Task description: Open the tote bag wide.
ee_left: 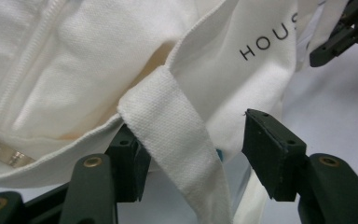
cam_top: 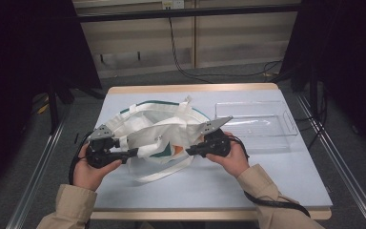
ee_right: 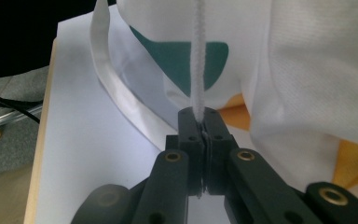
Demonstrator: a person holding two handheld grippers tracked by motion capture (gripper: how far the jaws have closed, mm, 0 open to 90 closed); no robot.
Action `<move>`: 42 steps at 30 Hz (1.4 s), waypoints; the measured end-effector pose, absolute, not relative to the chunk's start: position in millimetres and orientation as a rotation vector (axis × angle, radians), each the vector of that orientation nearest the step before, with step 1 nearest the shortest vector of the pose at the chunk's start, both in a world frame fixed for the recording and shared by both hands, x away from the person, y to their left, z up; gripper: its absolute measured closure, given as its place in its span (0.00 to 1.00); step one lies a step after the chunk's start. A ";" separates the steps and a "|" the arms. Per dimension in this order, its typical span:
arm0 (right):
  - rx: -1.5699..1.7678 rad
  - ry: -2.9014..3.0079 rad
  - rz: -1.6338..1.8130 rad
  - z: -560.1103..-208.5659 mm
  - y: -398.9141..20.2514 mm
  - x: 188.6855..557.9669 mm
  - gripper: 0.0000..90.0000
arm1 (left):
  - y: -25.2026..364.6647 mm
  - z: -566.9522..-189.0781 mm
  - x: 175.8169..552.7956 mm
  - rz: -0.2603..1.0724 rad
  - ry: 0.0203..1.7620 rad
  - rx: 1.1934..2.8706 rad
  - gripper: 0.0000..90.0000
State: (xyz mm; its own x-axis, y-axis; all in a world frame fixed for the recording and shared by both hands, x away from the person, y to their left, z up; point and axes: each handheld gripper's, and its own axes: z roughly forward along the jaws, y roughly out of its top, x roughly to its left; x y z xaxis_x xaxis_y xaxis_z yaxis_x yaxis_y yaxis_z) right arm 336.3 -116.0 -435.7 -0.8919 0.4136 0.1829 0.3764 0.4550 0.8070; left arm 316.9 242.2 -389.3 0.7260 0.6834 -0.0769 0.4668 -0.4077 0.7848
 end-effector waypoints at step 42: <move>0.801 2.516 1.380 -420.5 -171.0 323.4 0.41 | 215.9 -396.5 328.6 0.309 0.853 2.083 0.52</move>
State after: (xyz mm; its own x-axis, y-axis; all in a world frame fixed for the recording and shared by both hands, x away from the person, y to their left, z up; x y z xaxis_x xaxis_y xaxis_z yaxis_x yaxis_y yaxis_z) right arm 323.4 -171.0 -420.5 -0.8432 0.5259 0.1112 0.3765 0.4303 0.8204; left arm 328.6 215.9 -396.5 0.7375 0.6704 -0.0816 0.4622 -0.4129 0.7848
